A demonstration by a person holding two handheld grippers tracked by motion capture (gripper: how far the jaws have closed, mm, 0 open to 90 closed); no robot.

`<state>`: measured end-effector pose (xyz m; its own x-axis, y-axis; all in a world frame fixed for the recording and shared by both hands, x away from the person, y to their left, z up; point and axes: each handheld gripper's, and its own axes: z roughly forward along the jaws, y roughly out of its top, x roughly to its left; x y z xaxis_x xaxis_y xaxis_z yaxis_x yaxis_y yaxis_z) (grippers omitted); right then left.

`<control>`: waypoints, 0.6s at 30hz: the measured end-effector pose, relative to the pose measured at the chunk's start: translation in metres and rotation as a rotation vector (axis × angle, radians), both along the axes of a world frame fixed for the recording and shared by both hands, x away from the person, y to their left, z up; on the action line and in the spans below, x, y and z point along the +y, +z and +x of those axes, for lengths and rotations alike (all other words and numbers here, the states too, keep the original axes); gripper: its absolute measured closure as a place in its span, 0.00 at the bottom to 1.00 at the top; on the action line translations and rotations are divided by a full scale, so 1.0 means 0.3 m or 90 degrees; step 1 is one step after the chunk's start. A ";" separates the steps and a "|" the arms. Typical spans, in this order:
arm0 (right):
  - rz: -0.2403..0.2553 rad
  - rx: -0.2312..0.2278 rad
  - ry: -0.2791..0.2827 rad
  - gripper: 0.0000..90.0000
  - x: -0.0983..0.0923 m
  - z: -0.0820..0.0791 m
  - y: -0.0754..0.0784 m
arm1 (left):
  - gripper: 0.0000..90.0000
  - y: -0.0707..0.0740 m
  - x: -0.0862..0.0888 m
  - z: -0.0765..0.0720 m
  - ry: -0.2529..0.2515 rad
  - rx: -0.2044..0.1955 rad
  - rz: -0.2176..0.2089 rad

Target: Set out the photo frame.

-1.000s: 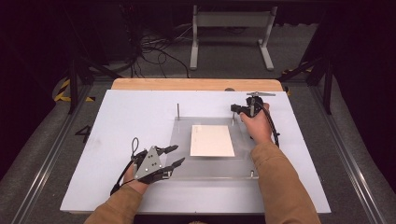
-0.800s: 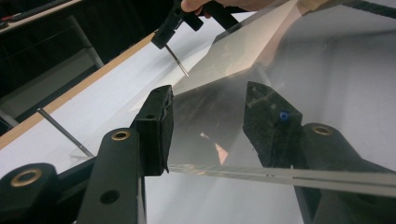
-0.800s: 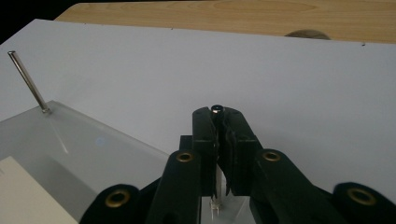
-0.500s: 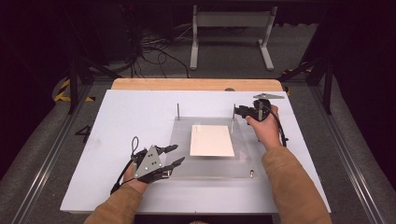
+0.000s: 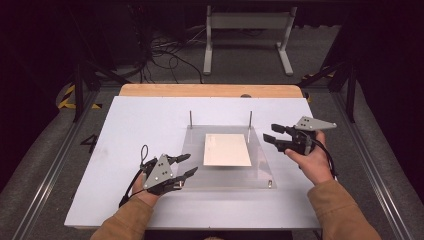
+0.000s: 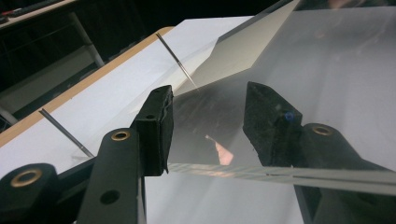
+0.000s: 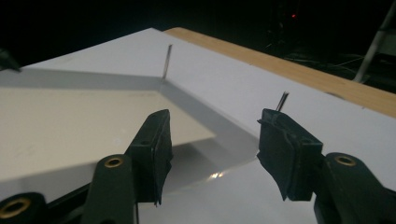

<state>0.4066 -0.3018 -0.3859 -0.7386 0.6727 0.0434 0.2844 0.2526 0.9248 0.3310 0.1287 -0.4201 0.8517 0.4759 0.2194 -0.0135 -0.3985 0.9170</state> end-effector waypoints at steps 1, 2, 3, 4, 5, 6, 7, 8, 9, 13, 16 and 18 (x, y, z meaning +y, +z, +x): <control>-0.013 0.004 0.007 0.49 -0.011 -0.027 0.000 | 0.58 0.001 0.000 -0.001 0.003 0.002 -0.002; -0.024 -0.001 0.013 0.49 -0.019 -0.047 0.000 | 0.58 0.003 0.000 0.001 0.002 0.001 -0.002; -0.031 -0.008 0.022 0.48 -0.027 -0.065 -0.001 | 0.58 0.004 0.000 0.001 0.003 0.001 0.000; -0.036 -0.014 0.028 0.48 -0.031 -0.077 -0.003 | 0.58 0.006 -0.001 0.002 0.004 0.003 -0.002; -0.045 -0.021 0.036 0.46 -0.036 -0.094 -0.005 | 0.58 0.006 -0.001 0.002 0.005 0.003 -0.002; -0.053 -0.027 0.041 0.45 -0.039 -0.107 -0.007 | 0.58 0.008 -0.001 0.003 0.005 0.004 -0.003; -0.067 -0.030 0.047 0.43 -0.041 -0.127 -0.012 | 0.58 0.009 -0.001 0.003 0.005 0.005 -0.003; -0.076 -0.030 0.053 0.40 -0.041 -0.142 -0.018 | 0.57 0.010 -0.001 0.003 0.006 0.006 -0.004; -0.084 -0.028 0.060 0.39 -0.039 -0.158 -0.024 | 0.57 0.011 -0.001 0.004 0.006 0.006 -0.003; -0.108 -0.047 0.076 0.31 -0.022 -0.213 -0.051 | 0.57 0.012 -0.003 0.004 0.004 0.008 -0.005; -0.124 -0.069 0.080 0.26 0.000 -0.231 -0.068 | 0.57 0.013 -0.005 0.003 0.003 0.009 -0.005; -0.117 -0.093 0.085 0.23 0.028 -0.235 -0.080 | 0.57 0.014 -0.006 0.003 0.005 0.009 -0.006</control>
